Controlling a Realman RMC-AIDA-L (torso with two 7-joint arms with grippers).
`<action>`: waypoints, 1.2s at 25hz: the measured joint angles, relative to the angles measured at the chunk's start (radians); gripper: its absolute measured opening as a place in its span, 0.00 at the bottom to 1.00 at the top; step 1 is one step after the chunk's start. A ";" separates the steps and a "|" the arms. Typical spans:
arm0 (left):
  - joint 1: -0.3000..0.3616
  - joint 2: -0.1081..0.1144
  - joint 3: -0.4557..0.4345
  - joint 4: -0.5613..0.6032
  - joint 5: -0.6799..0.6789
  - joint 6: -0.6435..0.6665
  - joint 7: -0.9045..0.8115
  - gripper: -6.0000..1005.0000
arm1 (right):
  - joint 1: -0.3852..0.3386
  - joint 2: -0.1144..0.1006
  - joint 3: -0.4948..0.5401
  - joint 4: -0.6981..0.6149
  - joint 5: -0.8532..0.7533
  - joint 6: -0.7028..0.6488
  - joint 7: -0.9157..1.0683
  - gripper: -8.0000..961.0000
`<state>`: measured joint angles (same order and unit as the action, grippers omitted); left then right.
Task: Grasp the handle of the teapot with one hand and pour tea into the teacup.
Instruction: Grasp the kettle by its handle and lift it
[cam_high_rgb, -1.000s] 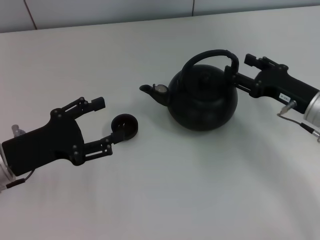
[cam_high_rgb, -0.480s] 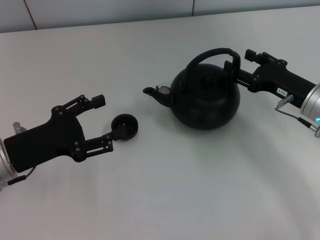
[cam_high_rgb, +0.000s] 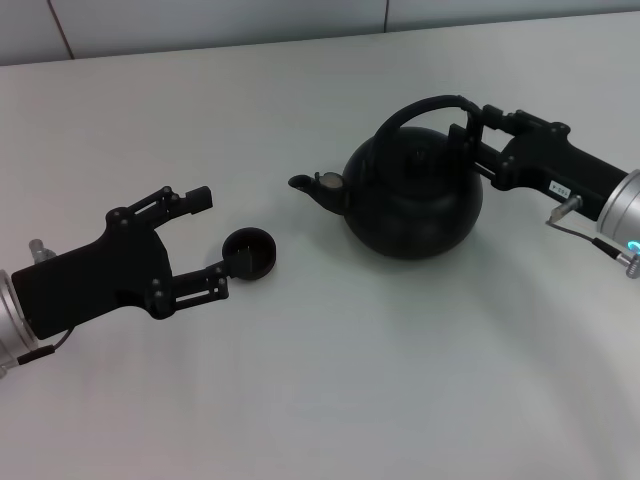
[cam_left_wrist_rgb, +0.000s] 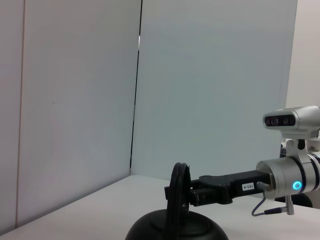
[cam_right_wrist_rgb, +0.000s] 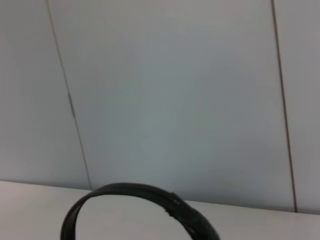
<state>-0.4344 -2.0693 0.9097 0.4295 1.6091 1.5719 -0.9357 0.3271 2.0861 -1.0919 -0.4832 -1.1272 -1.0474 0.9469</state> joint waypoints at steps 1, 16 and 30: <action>0.000 0.000 0.000 0.000 0.000 -0.001 0.000 0.87 | 0.006 0.001 -0.001 0.007 0.000 -0.002 -0.007 0.72; 0.008 0.000 0.000 0.000 0.001 -0.002 0.001 0.87 | 0.017 0.000 -0.001 0.017 0.000 -0.003 -0.008 0.15; 0.012 0.000 0.000 0.000 0.002 0.003 0.002 0.87 | 0.040 0.000 0.003 0.002 0.009 -0.004 -0.022 0.13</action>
<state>-0.4222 -2.0692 0.9096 0.4295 1.6107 1.5745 -0.9341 0.3673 2.0857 -1.0893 -0.4809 -1.1178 -1.0518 0.9245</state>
